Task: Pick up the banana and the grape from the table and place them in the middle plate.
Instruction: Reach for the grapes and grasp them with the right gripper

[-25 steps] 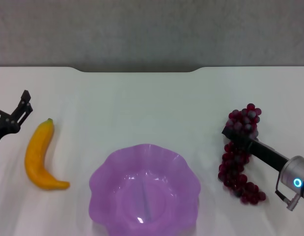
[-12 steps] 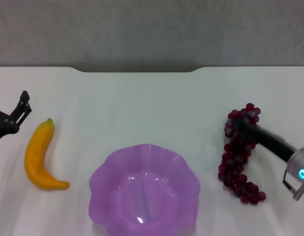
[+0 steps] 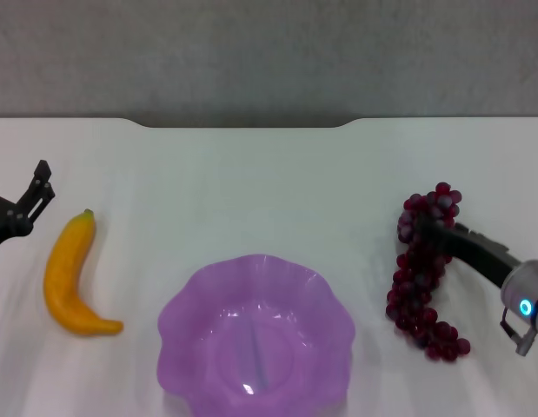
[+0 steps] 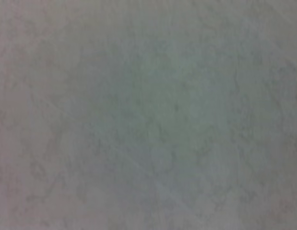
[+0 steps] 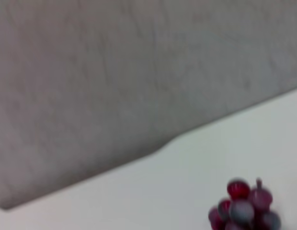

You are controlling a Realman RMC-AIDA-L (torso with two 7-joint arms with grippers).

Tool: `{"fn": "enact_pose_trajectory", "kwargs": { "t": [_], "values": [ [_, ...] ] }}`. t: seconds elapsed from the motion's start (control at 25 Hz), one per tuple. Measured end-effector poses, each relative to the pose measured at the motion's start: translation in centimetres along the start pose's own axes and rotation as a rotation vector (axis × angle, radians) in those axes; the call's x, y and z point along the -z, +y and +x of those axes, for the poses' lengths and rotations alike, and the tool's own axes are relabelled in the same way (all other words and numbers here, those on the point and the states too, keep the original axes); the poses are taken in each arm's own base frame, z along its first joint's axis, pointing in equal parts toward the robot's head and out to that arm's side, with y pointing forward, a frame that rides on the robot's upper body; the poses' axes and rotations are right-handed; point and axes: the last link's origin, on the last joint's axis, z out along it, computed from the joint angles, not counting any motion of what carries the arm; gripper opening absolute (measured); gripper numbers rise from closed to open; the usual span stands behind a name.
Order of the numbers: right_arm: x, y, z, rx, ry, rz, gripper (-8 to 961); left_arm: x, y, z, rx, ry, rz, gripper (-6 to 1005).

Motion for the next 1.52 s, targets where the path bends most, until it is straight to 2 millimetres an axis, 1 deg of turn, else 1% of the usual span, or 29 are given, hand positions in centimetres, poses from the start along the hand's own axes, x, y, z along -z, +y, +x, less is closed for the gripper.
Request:
{"fn": "enact_pose_trajectory", "kwargs": {
  "t": [0.6,0.88,1.32,1.52],
  "values": [
    [0.1,0.5,1.7,0.038,0.084,0.017,726,-0.2,0.1,0.1,0.000,0.004,-0.005,883],
    [0.1,0.5,2.0,0.043,0.101,0.023,726,-0.2,0.1,0.3,0.000,0.017,-0.005,883],
    [-0.5,2.2,2.6,0.112,0.163,-0.007,725,-0.1,0.2,0.3,0.002,0.021,-0.008,882],
    [-0.6,2.5,2.8,0.123,0.173,-0.016,725,-0.1,0.2,0.4,0.002,0.026,-0.008,882]
  ]
}}
